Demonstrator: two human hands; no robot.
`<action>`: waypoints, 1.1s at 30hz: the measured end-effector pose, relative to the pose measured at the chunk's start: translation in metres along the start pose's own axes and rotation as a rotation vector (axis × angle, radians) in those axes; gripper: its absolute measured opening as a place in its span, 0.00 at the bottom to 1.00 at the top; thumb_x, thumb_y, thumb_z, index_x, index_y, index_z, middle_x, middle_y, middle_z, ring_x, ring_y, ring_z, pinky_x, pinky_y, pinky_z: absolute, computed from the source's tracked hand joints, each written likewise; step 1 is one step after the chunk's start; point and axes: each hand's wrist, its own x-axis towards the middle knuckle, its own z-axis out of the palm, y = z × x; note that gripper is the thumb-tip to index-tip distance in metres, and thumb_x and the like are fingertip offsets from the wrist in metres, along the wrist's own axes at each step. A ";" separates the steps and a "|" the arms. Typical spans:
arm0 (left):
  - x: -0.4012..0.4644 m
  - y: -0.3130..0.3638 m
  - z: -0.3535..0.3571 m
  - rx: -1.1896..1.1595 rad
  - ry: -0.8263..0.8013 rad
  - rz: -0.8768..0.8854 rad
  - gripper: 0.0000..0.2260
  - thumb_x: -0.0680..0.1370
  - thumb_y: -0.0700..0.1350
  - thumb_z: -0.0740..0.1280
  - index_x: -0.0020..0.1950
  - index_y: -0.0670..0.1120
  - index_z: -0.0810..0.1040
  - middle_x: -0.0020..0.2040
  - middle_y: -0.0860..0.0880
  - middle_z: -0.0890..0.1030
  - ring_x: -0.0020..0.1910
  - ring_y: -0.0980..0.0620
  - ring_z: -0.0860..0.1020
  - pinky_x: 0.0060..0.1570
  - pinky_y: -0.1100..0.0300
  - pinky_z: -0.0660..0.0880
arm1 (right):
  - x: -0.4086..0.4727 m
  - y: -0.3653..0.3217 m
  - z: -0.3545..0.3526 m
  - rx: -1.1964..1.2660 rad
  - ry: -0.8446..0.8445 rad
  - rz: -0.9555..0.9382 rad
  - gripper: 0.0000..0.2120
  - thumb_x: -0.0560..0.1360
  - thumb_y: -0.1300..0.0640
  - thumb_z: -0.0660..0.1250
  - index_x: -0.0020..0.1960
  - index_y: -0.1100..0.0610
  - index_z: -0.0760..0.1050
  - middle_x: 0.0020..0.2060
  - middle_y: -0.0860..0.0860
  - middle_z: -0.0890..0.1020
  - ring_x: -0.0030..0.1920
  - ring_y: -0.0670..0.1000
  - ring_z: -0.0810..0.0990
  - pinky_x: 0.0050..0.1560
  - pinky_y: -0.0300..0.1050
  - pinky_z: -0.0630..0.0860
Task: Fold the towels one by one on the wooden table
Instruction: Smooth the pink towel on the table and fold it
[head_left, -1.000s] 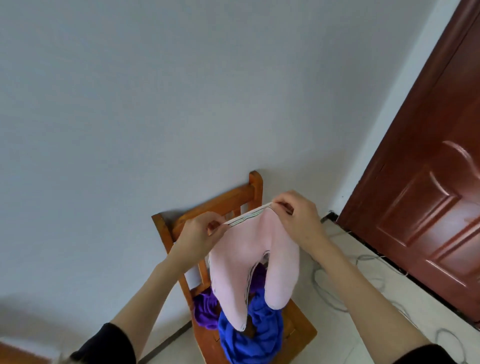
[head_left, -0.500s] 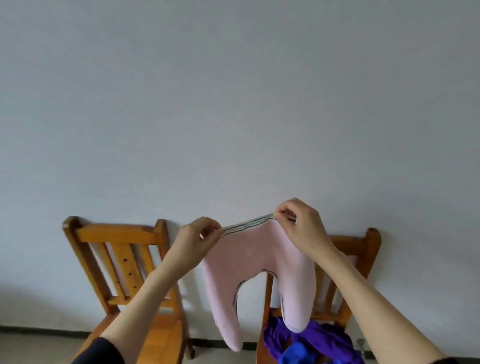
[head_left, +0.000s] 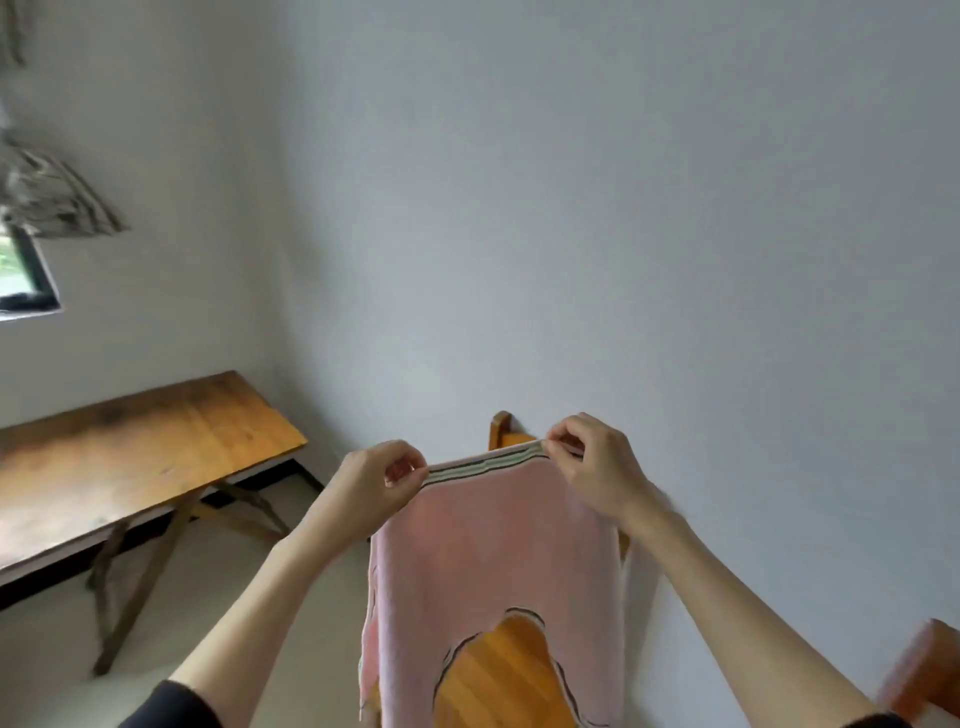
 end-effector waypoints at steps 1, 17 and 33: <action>-0.006 -0.018 -0.020 0.029 0.016 -0.020 0.09 0.74 0.45 0.69 0.37 0.57 0.75 0.34 0.57 0.79 0.38 0.62 0.75 0.38 0.71 0.69 | 0.010 -0.015 0.021 0.014 -0.023 -0.029 0.04 0.74 0.61 0.66 0.41 0.60 0.78 0.39 0.48 0.78 0.40 0.48 0.76 0.43 0.36 0.71; -0.046 -0.273 -0.271 0.330 0.282 -0.318 0.07 0.73 0.53 0.69 0.36 0.56 0.75 0.31 0.56 0.76 0.32 0.59 0.73 0.33 0.65 0.69 | 0.143 -0.237 0.325 0.233 -0.314 -0.252 0.08 0.74 0.65 0.61 0.42 0.55 0.76 0.42 0.49 0.77 0.45 0.48 0.76 0.48 0.35 0.70; 0.056 -0.485 -0.351 0.411 0.275 -0.567 0.04 0.73 0.42 0.68 0.39 0.50 0.79 0.31 0.58 0.75 0.34 0.55 0.73 0.35 0.74 0.66 | 0.334 -0.277 0.555 0.299 -0.480 -0.345 0.05 0.75 0.62 0.64 0.43 0.57 0.78 0.39 0.48 0.75 0.42 0.47 0.74 0.39 0.31 0.63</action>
